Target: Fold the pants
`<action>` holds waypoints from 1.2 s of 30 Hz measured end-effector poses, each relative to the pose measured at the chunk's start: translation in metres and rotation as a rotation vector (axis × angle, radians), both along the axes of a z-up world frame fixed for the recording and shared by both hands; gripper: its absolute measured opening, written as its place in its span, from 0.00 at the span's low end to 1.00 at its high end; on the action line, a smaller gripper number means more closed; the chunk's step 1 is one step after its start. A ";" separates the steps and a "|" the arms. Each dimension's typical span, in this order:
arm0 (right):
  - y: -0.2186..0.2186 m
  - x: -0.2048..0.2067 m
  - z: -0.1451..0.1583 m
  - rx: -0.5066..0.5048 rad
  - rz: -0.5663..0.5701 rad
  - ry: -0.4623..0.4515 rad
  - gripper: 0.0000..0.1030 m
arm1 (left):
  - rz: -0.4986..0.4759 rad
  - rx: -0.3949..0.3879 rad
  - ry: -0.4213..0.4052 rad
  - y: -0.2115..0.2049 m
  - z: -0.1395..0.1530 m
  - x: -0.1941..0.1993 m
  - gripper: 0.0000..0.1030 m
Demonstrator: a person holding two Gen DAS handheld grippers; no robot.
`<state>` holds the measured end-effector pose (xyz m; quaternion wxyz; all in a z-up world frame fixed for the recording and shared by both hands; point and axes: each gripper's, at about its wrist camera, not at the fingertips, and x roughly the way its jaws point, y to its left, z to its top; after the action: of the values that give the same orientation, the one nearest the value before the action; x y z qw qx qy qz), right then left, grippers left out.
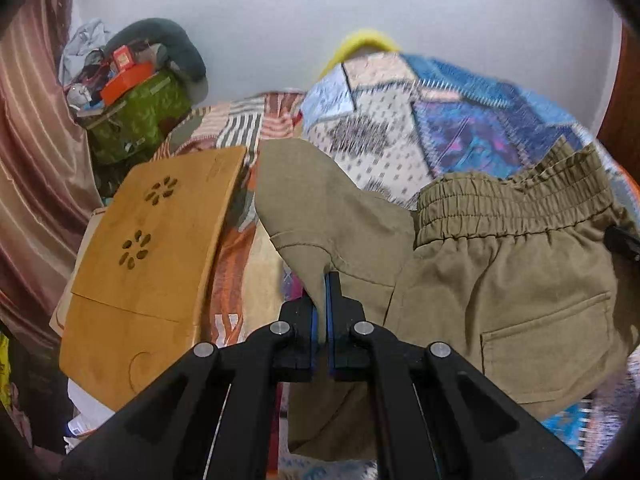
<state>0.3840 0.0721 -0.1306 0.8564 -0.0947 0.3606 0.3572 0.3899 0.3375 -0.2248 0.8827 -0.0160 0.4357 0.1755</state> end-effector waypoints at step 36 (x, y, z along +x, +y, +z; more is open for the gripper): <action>-0.048 -0.069 0.078 -0.050 -0.055 -0.071 0.52 | 0.010 -0.003 -0.101 -0.032 0.096 -0.133 0.36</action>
<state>0.3147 0.0239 -0.0529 0.8755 -0.1188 0.3413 0.3208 0.2568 0.3054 -0.1287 0.9025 -0.0283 0.3910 0.1781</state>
